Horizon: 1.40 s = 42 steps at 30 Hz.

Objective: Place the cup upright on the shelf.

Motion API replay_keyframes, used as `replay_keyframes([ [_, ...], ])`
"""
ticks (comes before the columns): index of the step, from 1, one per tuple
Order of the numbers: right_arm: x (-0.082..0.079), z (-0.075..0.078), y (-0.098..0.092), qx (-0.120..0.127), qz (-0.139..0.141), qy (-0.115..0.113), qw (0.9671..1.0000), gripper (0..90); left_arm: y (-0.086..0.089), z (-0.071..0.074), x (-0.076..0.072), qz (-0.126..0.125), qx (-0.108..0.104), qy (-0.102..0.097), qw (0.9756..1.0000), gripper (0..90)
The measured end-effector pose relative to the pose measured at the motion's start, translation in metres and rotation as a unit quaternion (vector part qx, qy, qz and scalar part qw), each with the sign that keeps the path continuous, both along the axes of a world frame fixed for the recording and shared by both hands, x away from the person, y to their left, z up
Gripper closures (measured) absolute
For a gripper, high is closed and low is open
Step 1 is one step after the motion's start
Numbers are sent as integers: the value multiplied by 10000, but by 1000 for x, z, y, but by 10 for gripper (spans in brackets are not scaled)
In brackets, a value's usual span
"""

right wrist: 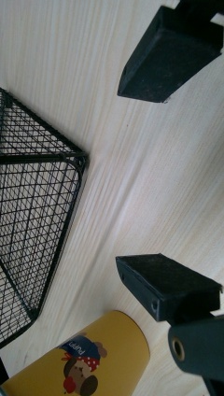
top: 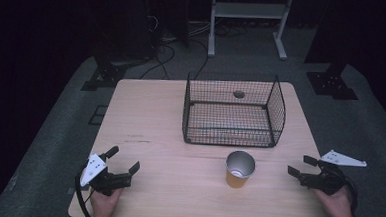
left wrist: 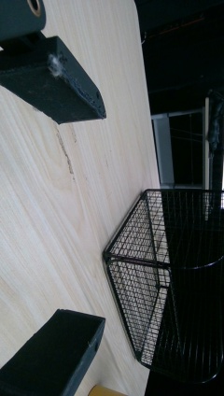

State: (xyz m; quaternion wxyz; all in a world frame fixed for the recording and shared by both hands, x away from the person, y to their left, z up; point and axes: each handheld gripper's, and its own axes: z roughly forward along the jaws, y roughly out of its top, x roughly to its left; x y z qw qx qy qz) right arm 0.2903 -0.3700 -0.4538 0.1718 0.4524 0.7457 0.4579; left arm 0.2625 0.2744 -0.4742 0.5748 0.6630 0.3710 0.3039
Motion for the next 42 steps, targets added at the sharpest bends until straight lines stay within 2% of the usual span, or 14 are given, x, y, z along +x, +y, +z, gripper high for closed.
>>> replay_keyframes([
  [13, -8, 4, 10, -15, 101, -71, 9999, 137, 0, 0, -1, -49, 2, -21, 10000, 22],
  [17, -11, 6, 16, -97, 178, -102, 9997, 134, 0, 0, -1, -48, -8, -37, 10000, 22],
  [32, -24, 13, 45, -269, 669, -272, 9970, 124, -1, 0, -1, -39, 30, -33, 10000, 22],
  [42, -32, 16, 58, -354, 851, -362, 9951, 123, -1, 0, -1, -33, 37, -34, 10000, 22],
])
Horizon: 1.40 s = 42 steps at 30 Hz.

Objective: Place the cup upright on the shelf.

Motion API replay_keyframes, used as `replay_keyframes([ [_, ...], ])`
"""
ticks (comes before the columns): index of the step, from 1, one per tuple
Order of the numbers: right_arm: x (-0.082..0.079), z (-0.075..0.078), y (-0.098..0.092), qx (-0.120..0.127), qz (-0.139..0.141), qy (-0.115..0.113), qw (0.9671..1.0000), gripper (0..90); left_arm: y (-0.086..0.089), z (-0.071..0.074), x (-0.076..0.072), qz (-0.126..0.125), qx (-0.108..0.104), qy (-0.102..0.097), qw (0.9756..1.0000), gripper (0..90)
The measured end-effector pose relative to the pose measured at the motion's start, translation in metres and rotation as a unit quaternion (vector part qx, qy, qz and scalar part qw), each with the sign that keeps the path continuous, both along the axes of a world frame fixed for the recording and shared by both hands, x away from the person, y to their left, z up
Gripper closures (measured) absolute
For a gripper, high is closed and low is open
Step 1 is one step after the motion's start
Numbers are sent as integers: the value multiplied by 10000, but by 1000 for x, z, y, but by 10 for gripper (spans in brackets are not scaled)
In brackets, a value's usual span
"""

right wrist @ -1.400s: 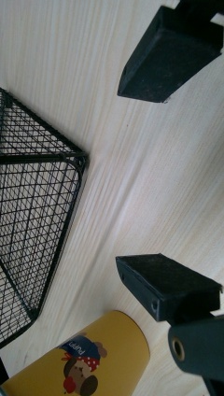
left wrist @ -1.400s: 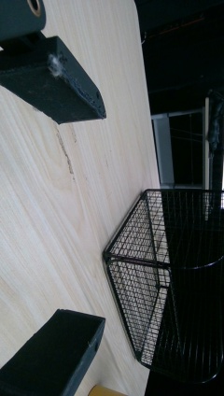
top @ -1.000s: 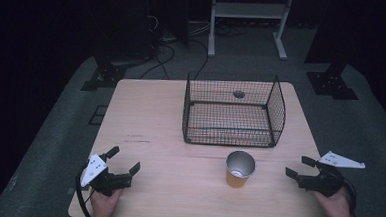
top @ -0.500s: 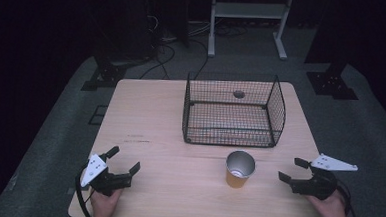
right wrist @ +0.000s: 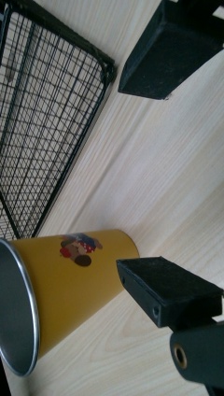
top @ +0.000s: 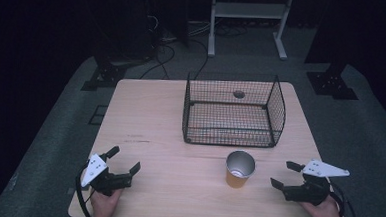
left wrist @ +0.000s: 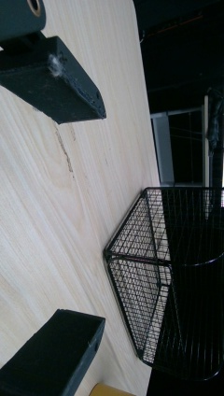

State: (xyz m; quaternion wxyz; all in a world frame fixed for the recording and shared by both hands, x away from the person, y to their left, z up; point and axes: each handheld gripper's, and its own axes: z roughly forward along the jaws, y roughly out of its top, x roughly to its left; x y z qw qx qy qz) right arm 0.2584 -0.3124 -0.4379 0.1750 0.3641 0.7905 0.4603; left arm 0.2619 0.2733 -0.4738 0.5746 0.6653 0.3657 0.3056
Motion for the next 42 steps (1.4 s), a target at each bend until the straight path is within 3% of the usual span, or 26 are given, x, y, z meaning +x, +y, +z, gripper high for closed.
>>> replay_keyframes([
  [23, -11, -1, 34, -97, 391, -81, 9992, 114, 0, 0, 0, 7, -8, -2, 10000, 22],
  [42, -12, -7, 61, -194, 714, 42, 9972, 86, 0, 0, 0, 2, 2, -18, 10000, 22],
])
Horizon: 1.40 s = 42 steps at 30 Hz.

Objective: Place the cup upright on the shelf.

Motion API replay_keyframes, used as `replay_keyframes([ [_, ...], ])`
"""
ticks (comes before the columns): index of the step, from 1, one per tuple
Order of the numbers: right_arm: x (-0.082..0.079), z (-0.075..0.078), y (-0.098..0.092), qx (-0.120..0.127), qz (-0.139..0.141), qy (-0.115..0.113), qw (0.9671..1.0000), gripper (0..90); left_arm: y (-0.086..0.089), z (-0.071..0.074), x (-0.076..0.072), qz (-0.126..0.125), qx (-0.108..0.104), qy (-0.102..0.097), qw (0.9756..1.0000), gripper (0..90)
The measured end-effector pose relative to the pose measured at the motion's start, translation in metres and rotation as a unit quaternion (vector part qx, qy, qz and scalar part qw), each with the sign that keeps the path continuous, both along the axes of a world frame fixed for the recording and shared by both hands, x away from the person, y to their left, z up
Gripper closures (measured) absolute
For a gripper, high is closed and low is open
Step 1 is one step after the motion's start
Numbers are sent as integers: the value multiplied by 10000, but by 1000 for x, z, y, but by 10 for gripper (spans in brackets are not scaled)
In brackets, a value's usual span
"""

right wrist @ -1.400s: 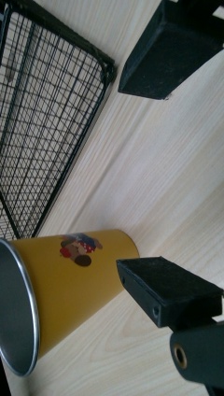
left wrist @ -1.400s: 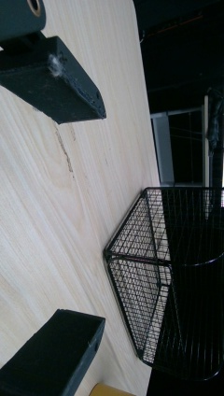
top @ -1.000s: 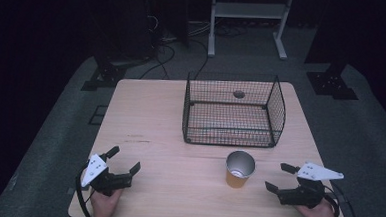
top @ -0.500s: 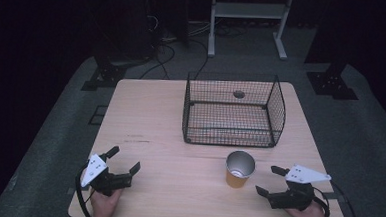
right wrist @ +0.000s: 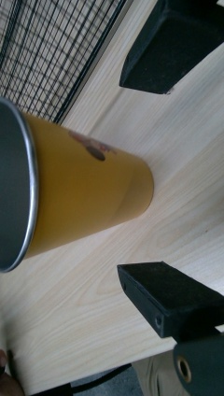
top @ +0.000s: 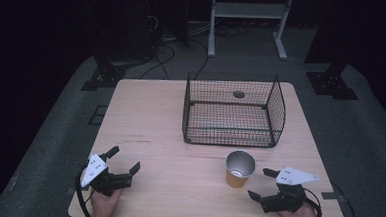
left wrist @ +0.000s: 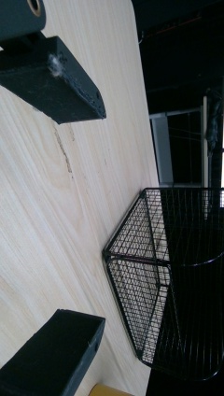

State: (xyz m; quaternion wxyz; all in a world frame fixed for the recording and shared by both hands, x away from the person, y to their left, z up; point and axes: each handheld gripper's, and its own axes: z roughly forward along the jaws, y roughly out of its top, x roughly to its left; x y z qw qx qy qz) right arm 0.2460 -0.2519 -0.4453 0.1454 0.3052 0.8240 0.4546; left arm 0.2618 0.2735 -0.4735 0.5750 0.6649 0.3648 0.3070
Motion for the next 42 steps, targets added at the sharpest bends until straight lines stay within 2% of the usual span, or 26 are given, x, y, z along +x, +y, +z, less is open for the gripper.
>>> replay_keyframes([
  [7, 5, -1, 10, -49, -76, 20, 10000, 86, 0, 0, 0, 0, -4, -2, 10000, 22],
  [10, 8, -1, 15, -15, -22, 41, 10000, 69, 0, 0, 0, 0, -3, -4, 10000, 23],
  [19, 17, -1, 33, -230, -61, -16, 9997, 26, 0, 0, 0, 3, -6, -3, 10000, 22],
  [30, 26, 1, 42, -98, -120, -55, 9999, 24, 0, 0, 0, 10, -14, -7, 10000, 23],
  [34, 28, 1, 45, -119, -123, -78, 9998, 24, 0, 0, 0, 10, -13, -7, 10000, 23],
  [42, 36, 1, 50, 41, -130, -60, 9999, 25, 1, 0, 0, 7, -25, -5, 10000, 22],
])
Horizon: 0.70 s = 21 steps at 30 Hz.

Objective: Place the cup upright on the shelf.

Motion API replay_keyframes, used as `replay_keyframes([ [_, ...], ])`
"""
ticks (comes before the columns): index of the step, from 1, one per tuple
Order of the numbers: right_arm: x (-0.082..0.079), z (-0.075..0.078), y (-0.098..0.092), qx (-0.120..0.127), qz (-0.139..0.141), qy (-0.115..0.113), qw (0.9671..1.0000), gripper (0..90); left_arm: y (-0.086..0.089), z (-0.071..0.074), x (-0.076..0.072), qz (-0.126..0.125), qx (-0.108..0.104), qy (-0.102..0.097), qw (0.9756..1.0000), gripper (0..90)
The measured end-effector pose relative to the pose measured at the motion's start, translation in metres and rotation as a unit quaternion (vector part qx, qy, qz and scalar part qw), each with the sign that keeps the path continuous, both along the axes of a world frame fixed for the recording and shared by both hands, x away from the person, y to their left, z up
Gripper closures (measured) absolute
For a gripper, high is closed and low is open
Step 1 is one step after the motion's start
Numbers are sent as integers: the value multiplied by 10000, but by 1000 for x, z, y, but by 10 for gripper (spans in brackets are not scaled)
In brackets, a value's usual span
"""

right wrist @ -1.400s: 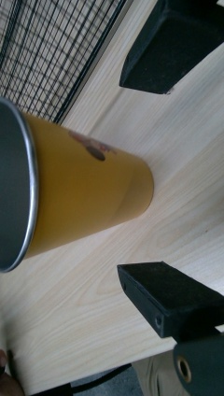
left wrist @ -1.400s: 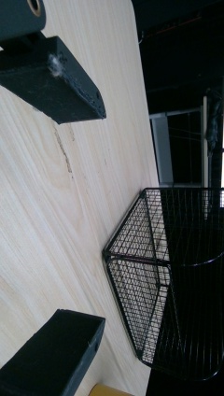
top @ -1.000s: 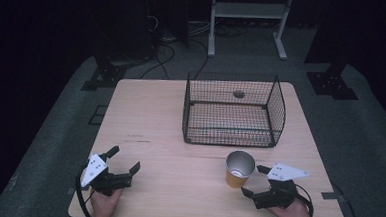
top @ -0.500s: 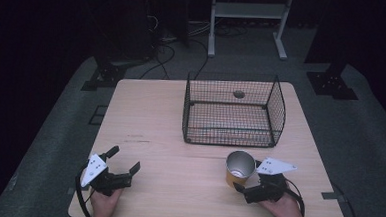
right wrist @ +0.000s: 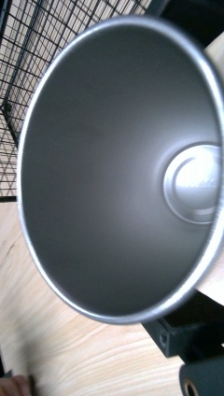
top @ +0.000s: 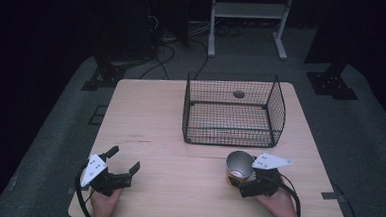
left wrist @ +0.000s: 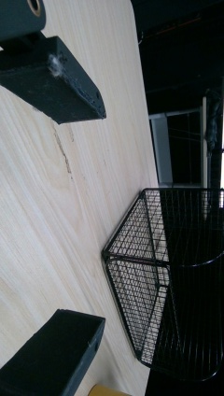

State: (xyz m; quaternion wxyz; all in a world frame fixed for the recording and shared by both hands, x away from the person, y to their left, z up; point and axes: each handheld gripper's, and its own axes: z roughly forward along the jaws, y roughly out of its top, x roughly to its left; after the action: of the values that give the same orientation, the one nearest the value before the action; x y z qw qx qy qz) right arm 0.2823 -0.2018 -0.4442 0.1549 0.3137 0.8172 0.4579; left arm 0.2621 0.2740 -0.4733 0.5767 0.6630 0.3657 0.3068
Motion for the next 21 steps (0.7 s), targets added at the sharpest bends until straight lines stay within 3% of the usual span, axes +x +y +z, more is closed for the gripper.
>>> replay_keyframes([
  [4, 3, 2, 1, 112, 45, 53, 9999, 78, 0, 0, 0, 6, -11, 1, 10000, 22],
  [5, 3, 2, 1, 161, 100, 30, 9998, 127, 0, 0, 0, 6, -11, -1, 10000, 22],
  [14, 4, 5, -1, 140, 166, 106, 9997, 130, 0, 0, 0, -2, -18, 2, 10000, 22],
  [21, 10, 27, -8, 245, 266, 108, 9993, 131, 0, 0, 0, 6, -16, 6, 10000, 22],
])
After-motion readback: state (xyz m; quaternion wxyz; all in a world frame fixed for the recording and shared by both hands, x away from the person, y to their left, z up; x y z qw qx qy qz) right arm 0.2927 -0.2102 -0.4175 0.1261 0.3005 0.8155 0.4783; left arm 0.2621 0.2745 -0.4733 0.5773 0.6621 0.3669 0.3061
